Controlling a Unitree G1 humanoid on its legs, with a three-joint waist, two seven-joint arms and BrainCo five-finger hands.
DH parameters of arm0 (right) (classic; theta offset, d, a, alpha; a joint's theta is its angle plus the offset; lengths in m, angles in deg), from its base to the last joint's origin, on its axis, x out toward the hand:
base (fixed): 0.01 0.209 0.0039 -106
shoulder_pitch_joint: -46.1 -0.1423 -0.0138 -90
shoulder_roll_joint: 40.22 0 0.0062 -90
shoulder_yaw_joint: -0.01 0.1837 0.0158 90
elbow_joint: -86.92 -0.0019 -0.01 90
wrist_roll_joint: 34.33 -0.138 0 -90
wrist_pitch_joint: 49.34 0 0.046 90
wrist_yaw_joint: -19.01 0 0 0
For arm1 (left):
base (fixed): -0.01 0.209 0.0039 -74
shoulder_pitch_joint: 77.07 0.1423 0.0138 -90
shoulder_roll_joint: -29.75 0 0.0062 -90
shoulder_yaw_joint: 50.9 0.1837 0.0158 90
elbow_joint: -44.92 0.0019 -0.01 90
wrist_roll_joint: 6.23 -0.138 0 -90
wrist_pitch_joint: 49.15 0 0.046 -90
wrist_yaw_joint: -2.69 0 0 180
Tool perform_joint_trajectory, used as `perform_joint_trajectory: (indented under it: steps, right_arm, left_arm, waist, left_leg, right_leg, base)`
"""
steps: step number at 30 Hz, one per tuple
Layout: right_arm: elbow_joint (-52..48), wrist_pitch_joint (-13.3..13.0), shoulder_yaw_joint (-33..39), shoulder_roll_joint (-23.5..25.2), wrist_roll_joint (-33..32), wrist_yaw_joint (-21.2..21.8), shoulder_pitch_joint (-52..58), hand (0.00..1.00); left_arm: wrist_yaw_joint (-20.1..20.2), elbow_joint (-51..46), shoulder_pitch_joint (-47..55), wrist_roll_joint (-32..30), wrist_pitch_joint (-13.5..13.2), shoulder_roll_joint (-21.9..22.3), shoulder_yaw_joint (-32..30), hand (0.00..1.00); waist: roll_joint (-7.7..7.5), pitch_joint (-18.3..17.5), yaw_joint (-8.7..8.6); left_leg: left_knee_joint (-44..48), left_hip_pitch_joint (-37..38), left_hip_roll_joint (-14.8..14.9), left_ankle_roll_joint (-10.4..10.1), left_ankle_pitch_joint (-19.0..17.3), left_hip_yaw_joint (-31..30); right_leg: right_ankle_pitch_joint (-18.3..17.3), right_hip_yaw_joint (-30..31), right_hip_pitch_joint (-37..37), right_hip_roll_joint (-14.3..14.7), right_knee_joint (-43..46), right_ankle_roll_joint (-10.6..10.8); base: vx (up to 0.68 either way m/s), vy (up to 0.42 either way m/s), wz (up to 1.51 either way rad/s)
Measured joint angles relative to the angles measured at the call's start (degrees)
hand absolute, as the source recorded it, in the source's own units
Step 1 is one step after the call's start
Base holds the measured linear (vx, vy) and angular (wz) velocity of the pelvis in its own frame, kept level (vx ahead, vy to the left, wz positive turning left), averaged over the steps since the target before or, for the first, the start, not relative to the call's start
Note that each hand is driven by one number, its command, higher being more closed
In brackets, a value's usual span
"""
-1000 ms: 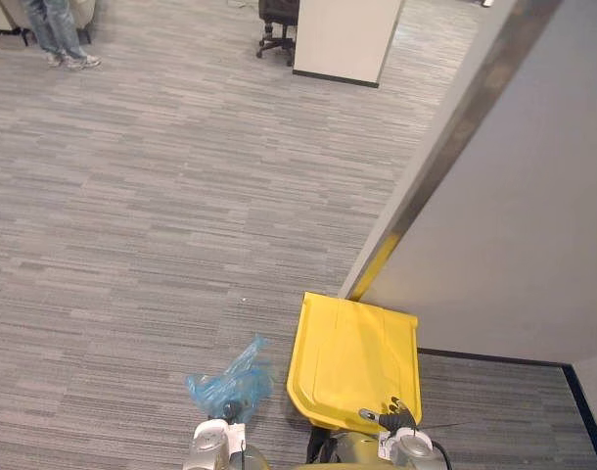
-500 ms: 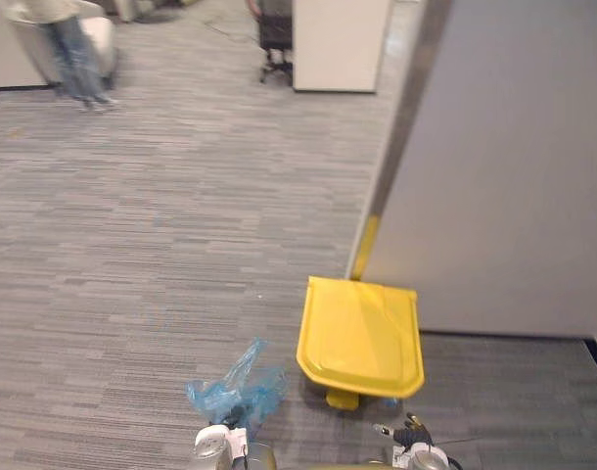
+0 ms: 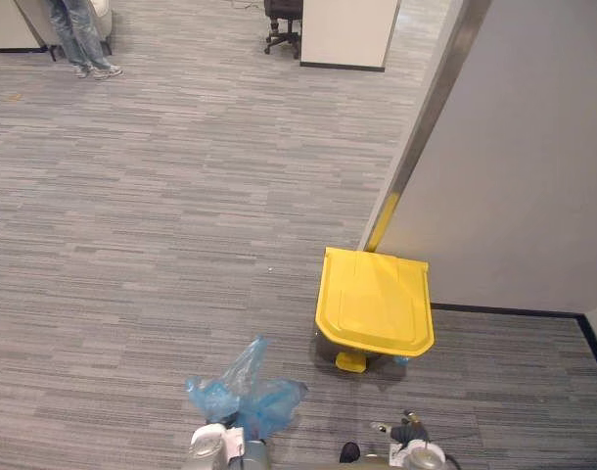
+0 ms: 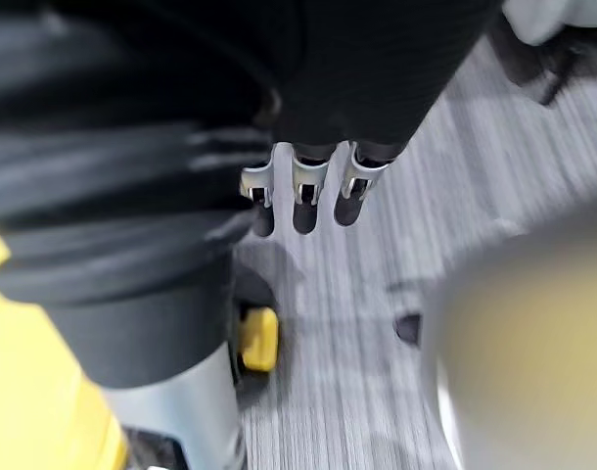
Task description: Gather rubbish on tea table into small bin, then transfer packed bag to large trash can.
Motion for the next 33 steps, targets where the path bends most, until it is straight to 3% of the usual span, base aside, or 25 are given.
perform_joint_trajectory:
  steps: [8, 10, 13, 16, 19, 20, 23, 24, 25, 27, 30, 33]
  right_arm:
    - [1.6, 0.0, 2.4, -0.1, 0.1, 0.0, -0.3, 0.0]
    - [1.6, 0.0, 4.0, -0.3, 0.1, 0.1, -0.8, 0.0]
    - [1.4, 0.0, 3.9, -1.0, 0.2, 0.1, -1.0, 0.0]
    - [0.6, -0.3, 3.3, -1.3, 0.1, 0.2, -1.5, 0.0]
    - [0.1, -0.4, 3.0, -1.0, 0.1, 0.4, -1.1, 0.0]
    - [-0.1, -0.5, 3.0, -1.0, 0.1, 0.5, -1.3, 0.0]
    - [-0.8, -0.3, 3.2, -1.2, 0.2, 0.6, -2.2, 0.0]
    - [-0.6, 0.0, 3.2, -0.8, 0.6, 0.5, -1.9, 0.0]
    - [-0.4, 0.2, 3.3, -1.1, 0.8, 0.5, -2.4, 0.0]
    - [-1.1, 0.4, 5.2, -2.1, 1.0, 0.4, -3.7, 0.0]
    - [-1.2, 0.2, 5.7, -2.0, 1.1, 0.5, -2.4, 0.0]
    - [-1.1, 0.2, 5.7, -1.2, 1.1, 0.9, -2.6, 0.0]
  left_arm:
    - [0.0, 0.8, 1.8, -0.1, 0.0, -1.1, -0.1, 1.0]
    - [0.0, 0.9, 1.9, -0.1, 0.0, -0.8, -0.6, 1.0]
    - [0.0, 0.9, 1.5, -0.1, 0.0, -0.3, -0.6, 1.0]
    - [0.0, 1.1, 0.8, -0.1, 0.1, -0.7, -1.0, 1.0]
    - [-0.2, 1.2, 0.8, -0.1, 0.1, -1.2, -1.1, 1.0]
    - [-0.2, 1.5, 0.7, -0.1, 0.1, -1.2, -1.1, 1.0]
    - [-0.3, 2.0, 0.1, -0.2, 0.1, -0.7, -1.0, 1.0]
    - [-0.2, 1.7, -0.1, -0.4, -0.1, -1.1, -1.1, 1.0]
    - [-0.3, 2.2, -1.2, -0.7, 0.0, -0.7, -1.4, 1.0]
    - [-0.1, 2.0, -3.0, -1.3, 0.0, 1.6, -2.7, 1.0]
    - [0.1, 1.6, -3.1, -2.0, -0.2, 2.3, -2.6, 1.0]
    - [0.1, 1.6, -3.7, -2.5, -0.1, 3.2, -3.3, 1.0]
  waist:
    - [-0.34, -0.6, -0.25]
    - [0.56, 0.0, -0.22]
    - [1.36, 1.0, -0.13]
    - [1.08, 2.9, -1.3]
    - [-0.29, 3.2, -1.39]
    - [-0.29, 3.3, -1.51]
    - [0.56, 4.5, -1.72]
    - [-0.22, 4.6, -1.16]
    - [1.29, 5.6, -0.85]
    - [3.01, 8.7, -1.04]
    - [2.53, 7.0, -1.23]
    - [2.85, 6.6, -0.53]
  left_leg:
    - [0.5, 2.1, -2.1, 1.2, -1.2, 0.2]
    - [3.8, 1.9, -1.7, 1.7, -3.4, 0.5]
    - [10.7, 1.1, -0.4, 2.3, -8.8, 1.1]
    - [13.3, 3.5, -0.2, 4.0, -12.1, -0.3]
    - [13.6, 8.5, 0.5, 4.3, -14.6, -0.5]
    - [13.6, 9.2, 1.0, 4.2, -15.1, 0.0]
    - [14.5, 11.9, 2.9, 2.7, -16.9, 0.2]
    - [14.7, 12.9, 2.5, 2.2, -17.2, 0.3]
    - [15.8, 12.8, 4.0, 1.0, -17.9, -0.4]
    - [17.7, 14.1, 4.3, -1.1, -16.7, -1.4]
    - [17.8, 16.6, 4.1, -1.5, -16.3, -4.7]
    - [18.6, 14.6, 6.1, -1.5, -16.3, -6.5]
  right_leg:
    - [0.9, 1.9, 3.3, -0.8, -3.1, 0.5]
    - [-0.3, 2.1, 3.7, -0.7, -1.6, 0.8]
    - [-5.5, 3.3, 0.6, -1.1, 10.2, 1.7]
    - [-6.4, 2.9, -8.1, -2.9, 31.8, 0.5]
    - [-10.2, -0.4, -12.0, -2.6, 33.7, 0.0]
    - [-9.9, -1.8, -13.9, -1.8, 30.3, -0.1]
    - [-3.6, -5.9, -14.2, 1.3, 19.6, -1.8]
    - [1.2, -6.5, -10.7, 1.9, 14.4, -4.2]
    - [1.6, -7.2, -9.7, 3.1, 15.1, -7.2]
    - [-2.2, -7.0, -9.8, 1.9, 21.7, -7.0]
    - [-9.1, -5.3, -8.8, 1.1, 28.2, -5.6]
    - [-9.4, -6.9, -8.2, 3.2, 24.4, -5.8]
  base:
    - [0.06, 0.088, -0.01]
    - [0.13, 0.04, -0.12]
    - [0.08, 0.039, -0.14]
    - [0.14, 0.031, 0.18]
    - [0.22, -0.028, 0.15]
    - [0.28, -0.069, -0.03]
    - [0.37, -0.088, 0.05]
    - [0.44, -0.104, -0.01]
    - [0.38, -0.069, -0.04]
    - [0.25, -0.064, 0.17]
    - [0.27, -0.098, 0.46]
    - [0.18, -0.09, 0.12]
